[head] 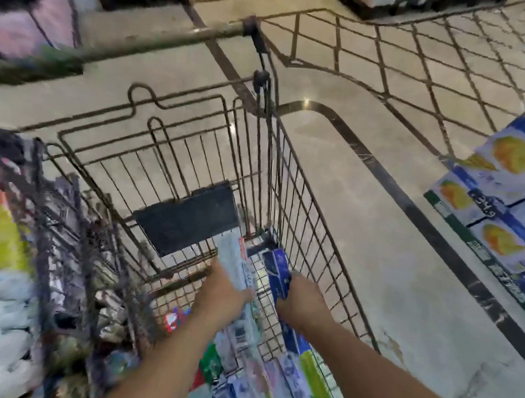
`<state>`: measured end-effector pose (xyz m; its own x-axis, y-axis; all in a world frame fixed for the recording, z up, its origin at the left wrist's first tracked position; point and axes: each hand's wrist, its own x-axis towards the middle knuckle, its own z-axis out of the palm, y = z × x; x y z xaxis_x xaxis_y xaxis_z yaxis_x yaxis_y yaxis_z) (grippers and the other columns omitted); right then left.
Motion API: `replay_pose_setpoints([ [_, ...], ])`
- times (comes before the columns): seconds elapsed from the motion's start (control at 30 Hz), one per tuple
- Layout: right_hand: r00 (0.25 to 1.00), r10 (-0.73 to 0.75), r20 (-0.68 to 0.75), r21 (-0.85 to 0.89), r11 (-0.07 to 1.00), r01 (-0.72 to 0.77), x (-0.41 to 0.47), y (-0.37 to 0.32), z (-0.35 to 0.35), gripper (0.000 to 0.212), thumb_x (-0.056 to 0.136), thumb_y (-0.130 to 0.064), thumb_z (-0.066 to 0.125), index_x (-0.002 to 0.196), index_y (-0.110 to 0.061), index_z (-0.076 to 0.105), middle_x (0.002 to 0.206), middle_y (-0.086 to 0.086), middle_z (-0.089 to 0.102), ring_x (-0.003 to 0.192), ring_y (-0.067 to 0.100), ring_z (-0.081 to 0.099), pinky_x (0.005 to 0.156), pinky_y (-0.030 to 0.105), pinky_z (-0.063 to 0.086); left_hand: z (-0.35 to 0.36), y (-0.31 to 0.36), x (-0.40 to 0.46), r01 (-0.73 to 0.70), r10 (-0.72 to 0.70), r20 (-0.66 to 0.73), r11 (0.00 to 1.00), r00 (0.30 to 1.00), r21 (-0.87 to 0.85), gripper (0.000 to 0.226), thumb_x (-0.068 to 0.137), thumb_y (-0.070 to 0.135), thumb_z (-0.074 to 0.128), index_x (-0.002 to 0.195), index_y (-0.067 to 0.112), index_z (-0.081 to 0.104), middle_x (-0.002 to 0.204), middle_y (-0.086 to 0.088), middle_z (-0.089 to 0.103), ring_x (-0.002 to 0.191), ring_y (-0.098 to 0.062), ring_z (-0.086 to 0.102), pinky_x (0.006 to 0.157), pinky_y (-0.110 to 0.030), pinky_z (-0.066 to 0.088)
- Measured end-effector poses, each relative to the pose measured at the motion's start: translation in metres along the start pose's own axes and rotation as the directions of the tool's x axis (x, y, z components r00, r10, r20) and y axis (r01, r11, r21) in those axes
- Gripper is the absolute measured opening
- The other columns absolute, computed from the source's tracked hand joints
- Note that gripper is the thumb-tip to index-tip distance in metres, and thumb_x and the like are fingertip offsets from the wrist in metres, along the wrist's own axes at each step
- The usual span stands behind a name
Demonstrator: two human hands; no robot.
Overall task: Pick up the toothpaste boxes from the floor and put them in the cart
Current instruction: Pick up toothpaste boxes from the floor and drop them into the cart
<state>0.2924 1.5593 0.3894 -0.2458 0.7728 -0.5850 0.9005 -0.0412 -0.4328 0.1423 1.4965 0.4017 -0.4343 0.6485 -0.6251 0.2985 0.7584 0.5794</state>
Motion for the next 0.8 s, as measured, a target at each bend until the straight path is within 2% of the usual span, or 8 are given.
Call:
replay_pose_setpoints([
  [0.07, 1.0, 0.007, -0.013, -0.031, 0.999, -0.007, 0.032, 0.012, 0.02, 0.013, 0.088, -0.011, 0.057, 0.099, -0.012, 0.051, 0.093, 0.008, 0.058, 0.088, 0.029, 0.061, 0.068, 0.029, 0.044, 0.026, -0.01, 0.029, 0.018, -0.018, -0.03, 1.0, 0.999, 0.002, 0.084, 0.083, 0.032, 0.077, 0.145, 0.017, 0.022, 0.119, -0.004, 0.055, 0.088, -0.021, 0.056, 0.058, -0.026, 0.046],
  [0.1, 1.0, 0.003, -0.026, -0.05, 0.999, -0.004, 0.045, 0.017, 0.03, 0.015, 0.088, -0.011, 0.058, 0.102, -0.01, 0.052, 0.098, 0.011, 0.06, 0.094, 0.031, 0.062, 0.071, 0.031, 0.044, 0.038, -0.017, 0.042, 0.028, -0.027, -0.048, 0.999, 0.998, 0.016, 0.085, 0.083, 0.034, 0.077, 0.144, 0.016, 0.022, 0.125, -0.007, 0.056, 0.091, -0.024, 0.057, 0.06, -0.026, 0.046],
  [0.2, 0.999, -0.018, -0.033, -0.066, 0.998, 0.016, 0.075, 0.035, 0.065, 0.026, 0.09, -0.015, 0.06, 0.114, -0.006, 0.057, 0.112, 0.013, 0.064, 0.102, 0.032, 0.062, 0.077, 0.033, 0.047, 0.074, -0.044, 0.071, 0.079, -0.072, -0.082, 0.993, 0.994, 0.087, 0.085, 0.08, 0.037, 0.078, 0.142, 0.011, 0.025, 0.126, -0.014, 0.058, 0.107, -0.034, 0.061, 0.078, -0.038, 0.052],
  [0.33, 1.0, 0.008, 0.018, -0.066, 0.998, -0.007, 0.094, 0.055, 0.101, 0.028, 0.086, -0.024, 0.064, 0.111, -0.014, 0.059, 0.103, 0.01, 0.066, 0.091, 0.03, 0.065, 0.077, 0.037, 0.055, 0.108, -0.073, 0.091, 0.146, -0.131, -0.131, 0.982, 0.983, 0.117, 0.091, 0.08, 0.035, 0.078, 0.145, 0.007, 0.02, 0.126, -0.016, 0.056, 0.106, -0.038, 0.06, 0.076, -0.041, 0.051],
  [0.47, 0.999, -0.003, 0.046, -0.067, 0.998, 0.006, 0.106, 0.062, 0.115, 0.031, 0.083, -0.024, 0.071, 0.111, -0.011, 0.062, 0.099, 0.009, 0.067, 0.086, 0.026, 0.065, 0.073, 0.032, 0.053, 0.123, -0.085, 0.104, 0.117, -0.095, -0.127, 0.976, 0.987, 0.185, 0.094, 0.077, 0.04, 0.08, 0.143, 0.004, 0.024, 0.134, -0.017, 0.044, 0.112, -0.037, 0.056, 0.08, -0.042, 0.05],
  [0.6, 0.996, 0.023, 0.086, 0.01, 1.0, -0.024, 0.11, 0.06, 0.124, 0.028, 0.084, -0.022, 0.071, 0.11, -0.013, 0.064, 0.099, 0.005, 0.068, 0.087, 0.022, 0.064, 0.076, 0.034, 0.054, 0.129, -0.094, 0.104, 0.082, -0.074, -0.045, 0.976, 0.996, 0.201, 0.071, 0.075, 0.031, 0.081, 0.127, 0.005, 0.04, 0.119, -0.012, 0.054, 0.106, -0.035, 0.06, 0.075, -0.039, 0.051],
  [0.7, 0.991, -0.017, 0.135, 0.062, 0.998, 0.008, 0.104, 0.056, 0.132, 0.029, 0.088, -0.016, 0.065, 0.116, -0.016, 0.067, 0.109, 0.004, 0.072, 0.092, 0.019, 0.067, 0.079, 0.028, 0.052, 0.127, -0.107, 0.097, 0.04, -0.037, -0.017, 0.962, 0.999, 0.269, 0.058, 0.078, 0.022, 0.076, 0.126, 0.008, 0.047, 0.114, -0.01, 0.06, 0.102, -0.033, 0.064, 0.071, -0.036, 0.05],
  [0.8, 0.987, -0.02, 0.159, 0.084, 0.996, 0.007, 0.093, 0.051, 0.132, 0.029, 0.09, -0.018, 0.064, 0.118, -0.017, 0.064, 0.114, 0.005, 0.07, 0.091, 0.019, 0.064, 0.077, 0.029, 0.051, 0.121, -0.114, 0.086, 0.007, -0.009, 0.005, 0.966, 1.0, 0.259, 0.045, 0.082, 0.023, 0.069, 0.122, 0.014, 0.052, 0.113, -0.008, 0.062, 0.096, -0.03, 0.063, 0.069, -0.034, 0.049],
])
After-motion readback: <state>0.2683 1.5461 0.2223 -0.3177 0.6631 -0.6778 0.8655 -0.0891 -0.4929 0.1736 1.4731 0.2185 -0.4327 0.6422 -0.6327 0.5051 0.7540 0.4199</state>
